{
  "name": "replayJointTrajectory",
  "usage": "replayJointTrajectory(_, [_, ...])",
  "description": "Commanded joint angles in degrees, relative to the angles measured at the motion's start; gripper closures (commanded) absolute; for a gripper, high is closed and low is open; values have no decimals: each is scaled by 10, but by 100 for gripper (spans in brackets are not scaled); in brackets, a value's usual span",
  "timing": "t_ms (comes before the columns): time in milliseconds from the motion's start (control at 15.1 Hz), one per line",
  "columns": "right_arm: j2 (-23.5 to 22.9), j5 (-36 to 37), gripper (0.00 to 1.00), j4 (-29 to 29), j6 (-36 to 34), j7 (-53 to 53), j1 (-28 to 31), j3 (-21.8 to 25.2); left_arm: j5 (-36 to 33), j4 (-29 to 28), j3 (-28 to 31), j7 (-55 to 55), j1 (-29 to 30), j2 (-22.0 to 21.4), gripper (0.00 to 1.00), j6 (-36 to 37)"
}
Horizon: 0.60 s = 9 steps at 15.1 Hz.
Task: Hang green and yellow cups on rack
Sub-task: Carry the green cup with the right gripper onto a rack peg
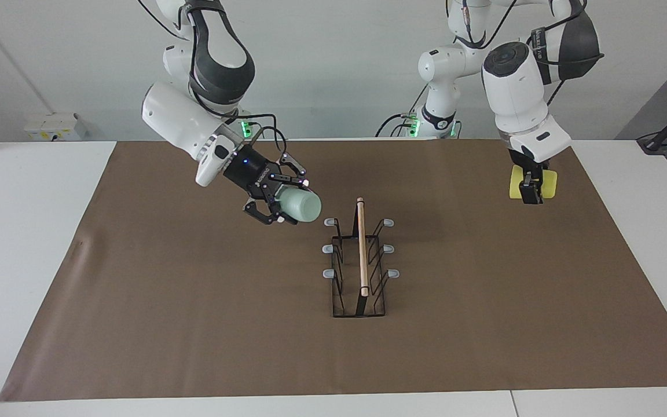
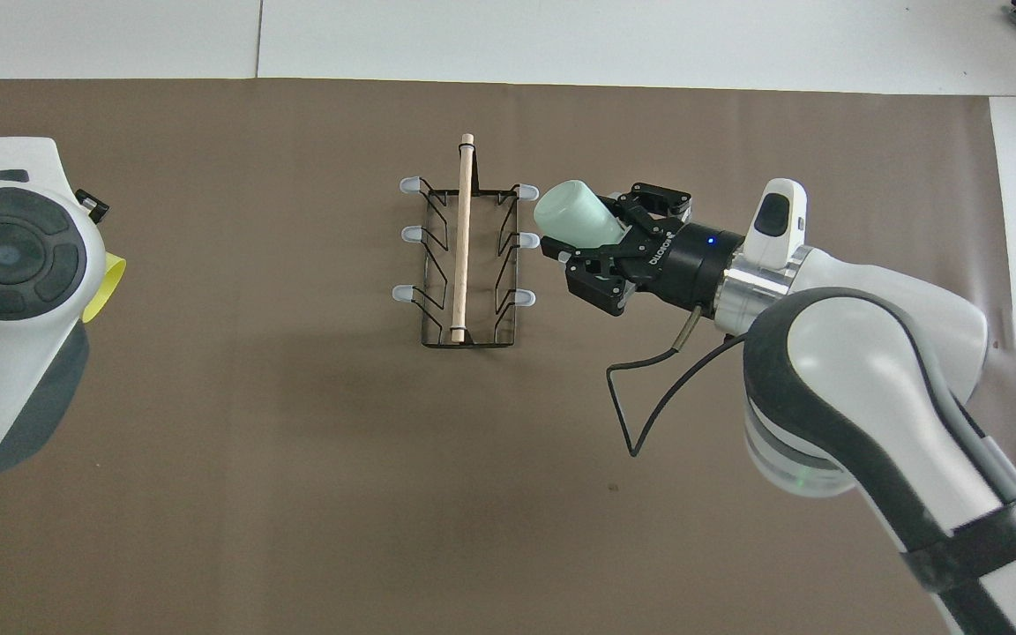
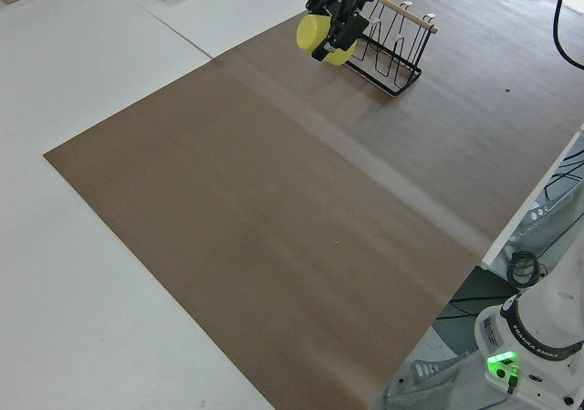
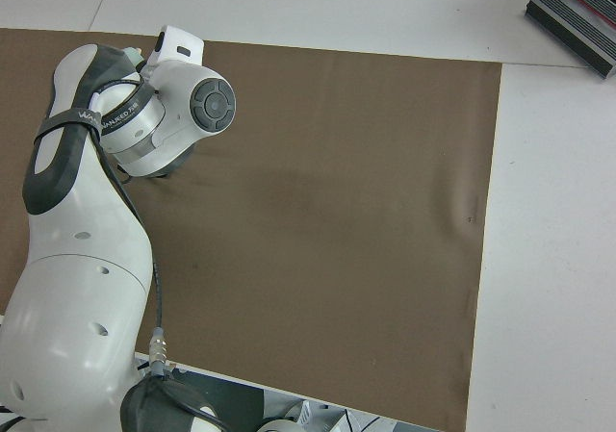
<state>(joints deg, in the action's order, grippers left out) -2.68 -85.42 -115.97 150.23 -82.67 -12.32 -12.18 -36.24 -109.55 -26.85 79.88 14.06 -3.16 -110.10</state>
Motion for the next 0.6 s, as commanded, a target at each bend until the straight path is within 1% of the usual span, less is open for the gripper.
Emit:
replayJointTrajectory(0, [5, -117, 100, -26, 103, -68, -66, -2, -37, 15, -1, 11, -2, 6, 100, 22])
replayJointTrajectory(66, [0, -151, 100, -24, 117, -89, -79, -2, -46, 15, -1, 11, -2, 6, 100, 22])
replayJointTrajectory(199, [-14, -167, 100, -22, 121, -129, -82, -2, -52, 15, -1, 11, -1, 6, 100, 19])
replayJointTrajectory(332, [-28, -173, 100, -16, 122, -139, -83, -2, -59, 15, -2, 11, -2, 6, 100, 20])
replayJointTrajectory(464, [-48, -201, 100, -6, 133, -166, -91, -2, -59, 12, -2, 11, -4, 6, 100, 22])
replayJointTrajectory(531, [-58, -227, 100, 6, 143, -192, -96, -2, -59, 11, -1, 12, -5, 6, 100, 23])
